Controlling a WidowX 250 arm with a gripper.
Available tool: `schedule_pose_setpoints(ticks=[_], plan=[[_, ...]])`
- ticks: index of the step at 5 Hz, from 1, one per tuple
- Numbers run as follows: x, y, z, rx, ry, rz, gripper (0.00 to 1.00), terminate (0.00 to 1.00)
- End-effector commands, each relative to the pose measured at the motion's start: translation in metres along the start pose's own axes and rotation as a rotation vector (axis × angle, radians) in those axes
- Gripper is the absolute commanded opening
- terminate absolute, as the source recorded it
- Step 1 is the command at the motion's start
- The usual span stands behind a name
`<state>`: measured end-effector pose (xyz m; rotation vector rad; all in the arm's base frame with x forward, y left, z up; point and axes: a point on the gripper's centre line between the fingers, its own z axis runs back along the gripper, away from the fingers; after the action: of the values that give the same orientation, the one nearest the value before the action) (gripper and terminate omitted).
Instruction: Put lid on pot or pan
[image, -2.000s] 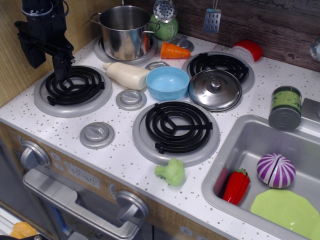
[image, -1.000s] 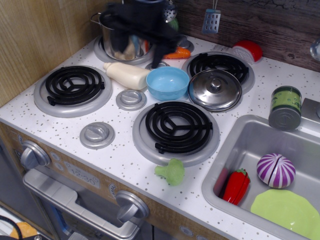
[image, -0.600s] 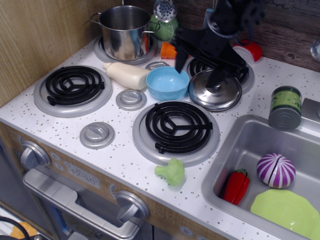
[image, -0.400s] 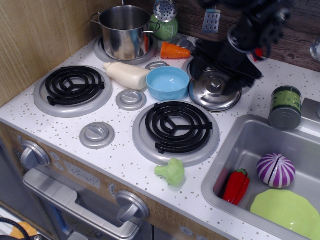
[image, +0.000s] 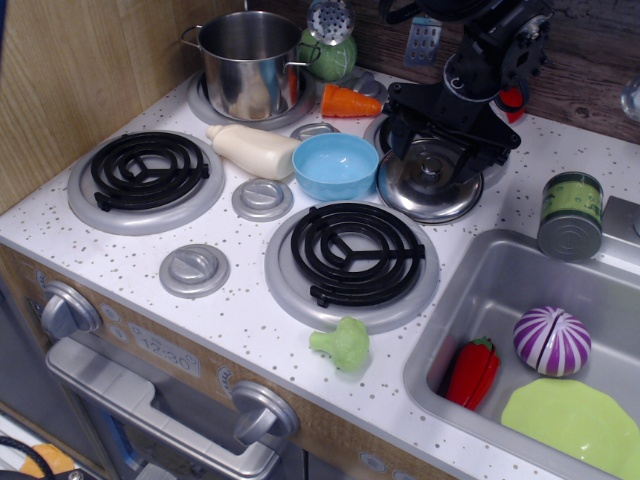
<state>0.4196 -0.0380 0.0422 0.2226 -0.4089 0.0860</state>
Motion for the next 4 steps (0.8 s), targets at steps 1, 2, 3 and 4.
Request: schedule_pose_setpoints(ticks=[1, 2, 3, 4], plan=[[0.0114, 0.0120, -0.0007, -0.044, -0.036, -0.018, 1.00, 0.00], [0.0118, 0.0128, -0.0022, -0.071, -0.019, -0.010, 1.00, 0.00], [0.0112, 0.0120, -0.0038, -0.092, -0.008, 0.005, 0.00, 0.00], [0.0107, 0.0106, -0.0026, -0.093, -0.004, 0.009, 0.00, 0.00]])
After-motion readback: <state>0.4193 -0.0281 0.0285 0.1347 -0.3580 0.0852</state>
